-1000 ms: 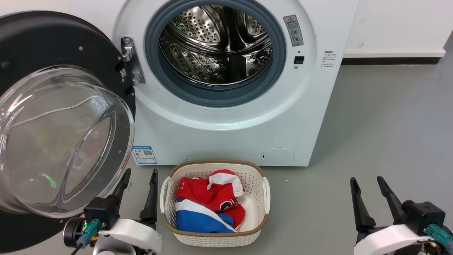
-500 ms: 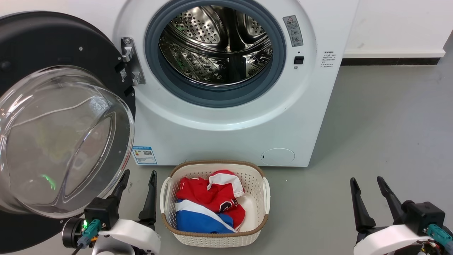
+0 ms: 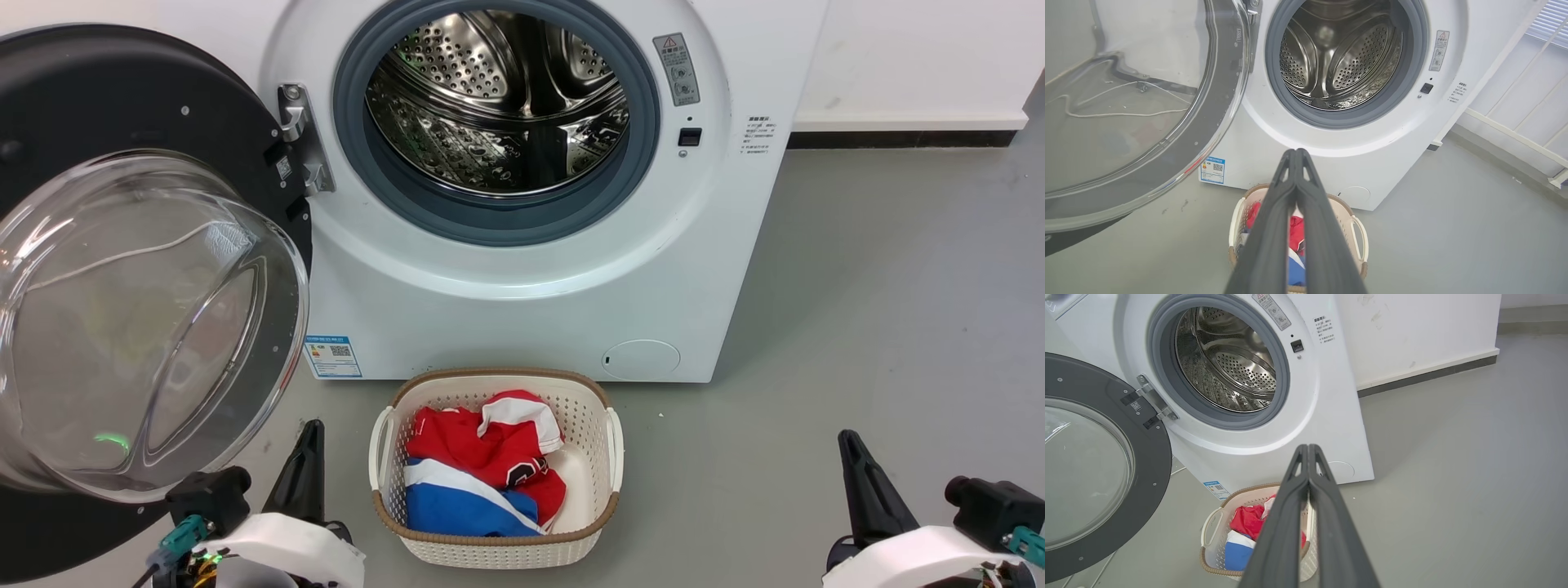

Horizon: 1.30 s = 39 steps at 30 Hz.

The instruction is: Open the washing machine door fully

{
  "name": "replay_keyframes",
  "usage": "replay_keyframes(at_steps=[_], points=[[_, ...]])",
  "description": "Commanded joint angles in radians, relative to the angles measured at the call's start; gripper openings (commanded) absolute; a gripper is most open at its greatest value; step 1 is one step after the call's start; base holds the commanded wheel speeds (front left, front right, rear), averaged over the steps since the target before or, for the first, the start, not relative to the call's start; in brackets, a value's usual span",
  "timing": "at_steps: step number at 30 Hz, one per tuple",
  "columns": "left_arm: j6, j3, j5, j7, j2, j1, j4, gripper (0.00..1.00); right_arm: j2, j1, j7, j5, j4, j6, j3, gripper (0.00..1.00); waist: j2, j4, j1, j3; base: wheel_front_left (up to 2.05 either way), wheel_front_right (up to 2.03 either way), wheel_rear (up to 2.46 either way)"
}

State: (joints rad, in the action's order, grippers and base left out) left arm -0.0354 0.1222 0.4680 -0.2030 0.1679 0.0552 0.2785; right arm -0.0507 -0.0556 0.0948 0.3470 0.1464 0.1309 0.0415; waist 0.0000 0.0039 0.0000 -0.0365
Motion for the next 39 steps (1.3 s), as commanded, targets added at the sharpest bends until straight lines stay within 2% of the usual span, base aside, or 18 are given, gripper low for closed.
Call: replay_keyframes(at_steps=[1,24,25,39], points=[[-0.006,-0.013,0.034,0.009,-0.001,0.026,-0.018,0.0,0.0,0.035,-0.005,0.04,-0.011,0.0,0.004,0.0,0.0,0.0,0.0,0.0,0.0,0.0,0.0],[-0.033,-0.079,0.369,0.1,-0.036,0.037,-0.026,0.0,0.0,0.075,-0.066,0.41,0.02,0.0,0.024,0.0,0.0,-0.001,0.0,0.008,0.0,0.0,0.0],[-0.038,-0.089,0.42,0.114,-0.041,0.038,-0.027,0.0,0.0,0.082,-0.075,0.466,0.025,0.0,0.028,0.0,0.0,-0.001,0.0,0.01,0.0,0.0,0.0],[-0.051,-0.122,0.579,0.159,-0.059,0.044,-0.029,0.0,0.0,0.103,-0.105,0.642,0.04,0.0,0.038,0.0,0.0,-0.001,0.0,0.015,0.0,0.0,0.0]])
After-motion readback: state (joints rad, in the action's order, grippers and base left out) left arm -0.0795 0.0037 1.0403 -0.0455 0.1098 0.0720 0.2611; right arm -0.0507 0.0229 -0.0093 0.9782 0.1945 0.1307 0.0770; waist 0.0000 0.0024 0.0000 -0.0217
